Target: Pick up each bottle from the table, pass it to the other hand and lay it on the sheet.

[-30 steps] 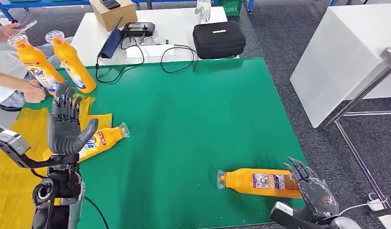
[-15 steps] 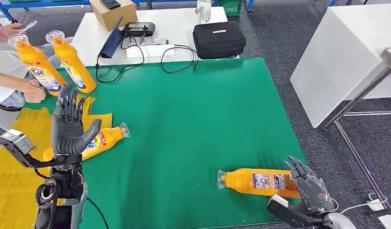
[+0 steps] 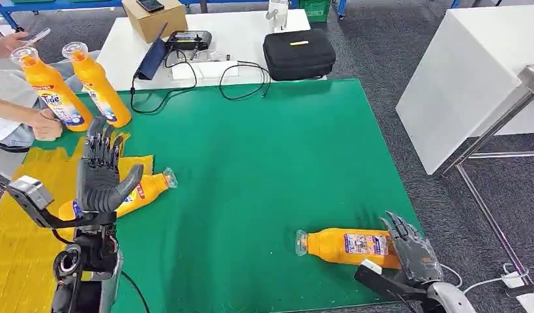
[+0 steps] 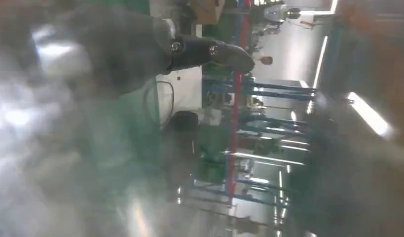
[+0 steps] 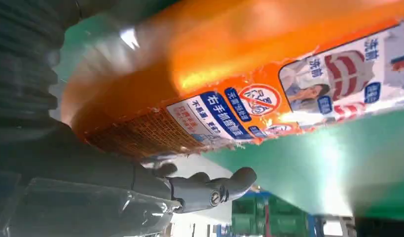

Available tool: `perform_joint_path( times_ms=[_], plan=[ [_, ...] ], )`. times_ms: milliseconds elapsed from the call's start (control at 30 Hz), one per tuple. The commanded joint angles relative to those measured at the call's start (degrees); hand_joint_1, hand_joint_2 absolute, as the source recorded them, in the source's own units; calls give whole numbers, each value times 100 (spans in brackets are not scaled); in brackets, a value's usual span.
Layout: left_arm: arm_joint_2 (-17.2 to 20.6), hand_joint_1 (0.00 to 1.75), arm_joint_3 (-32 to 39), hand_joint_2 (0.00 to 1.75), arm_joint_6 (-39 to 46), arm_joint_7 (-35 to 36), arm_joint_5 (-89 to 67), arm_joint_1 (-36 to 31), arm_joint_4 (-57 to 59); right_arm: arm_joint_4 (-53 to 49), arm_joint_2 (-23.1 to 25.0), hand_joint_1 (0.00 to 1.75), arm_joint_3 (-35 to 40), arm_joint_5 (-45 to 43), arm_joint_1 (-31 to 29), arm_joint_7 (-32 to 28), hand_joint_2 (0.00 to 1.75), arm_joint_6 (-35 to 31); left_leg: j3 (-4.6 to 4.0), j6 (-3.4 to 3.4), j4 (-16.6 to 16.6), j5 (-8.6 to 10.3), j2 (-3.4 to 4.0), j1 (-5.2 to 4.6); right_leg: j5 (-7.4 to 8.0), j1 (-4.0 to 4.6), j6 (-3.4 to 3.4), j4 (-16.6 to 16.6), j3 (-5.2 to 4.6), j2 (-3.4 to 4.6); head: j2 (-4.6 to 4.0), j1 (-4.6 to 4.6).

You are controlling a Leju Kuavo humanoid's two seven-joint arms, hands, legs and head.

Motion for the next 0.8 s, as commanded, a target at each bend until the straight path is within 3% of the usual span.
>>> perform_joint_path(
  times_ms=[33,67,100,133,167,200,467,600,667,800],
  plan=[
    [-41,0,-5,175,-5,21,34,-258,542,1548,-450,7,893,191,-496,543,175,78,42,-1,-5,-12,-2,12,-7,12,5,-20,52,-4,0,2],
    [-39,0,10,175,-27,25,58,-250,551,1661,-468,28,953,236,-561,591,175,49,32,1,-7,-5,7,6,-1,6,3,-15,36,4,0,0],
    [-42,0,23,175,-34,26,68,-243,558,1722,-475,68,1002,272,-607,632,175,28,45,0,-6,-9,15,10,-2,11,3,-20,51,10,0,4],
    [-42,0,32,175,-33,27,68,-241,562,1750,-464,148,1033,294,-636,654,175,17,56,-3,-2,-19,34,12,1,13,4,-19,56,31,0,0],
    [-49,0,47,175,-38,29,71,-241,571,1833,-460,168,1094,329,-705,676,175,-15,56,6,-5,-22,37,7,2,8,2,-16,52,32,0,0],
    [-52,0,54,175,-40,30,71,-242,573,1847,-429,175,1121,335,-753,681,175,-47,68,14,-5,-27,46,10,3,11,2,-21,60,35,0,0],
    [-74,0,77,175,-74,56,65,-252,615,1993,-357,175,1278,371,-954,719,175,-141,91,-2,2,-36,36,17,7,19,5,-29,70,28,0,2],
    [-81,0,79,175,-90,63,57,-248,594,1959,-286,175,1248,402,-975,689,175,-317,138,2,-8,-42,71,11,7,14,-2,-28,121,60,0,0],
    [-98,0,15,175,-116,89,-17,-214,505,1794,-63,175,1162,431,-1013,648,175,-648,141,3,-4,-47,82,13,7,15,-5,-25,127,74,-2,2],
    [-106,0,6,175,-115,94,-24,-210,487,1765,-43,175,1190,465,-1029,671,175,-642,122,3,-4,-42,62,17,9,19,-8,-26,119,55,-2,2]
  ],
)
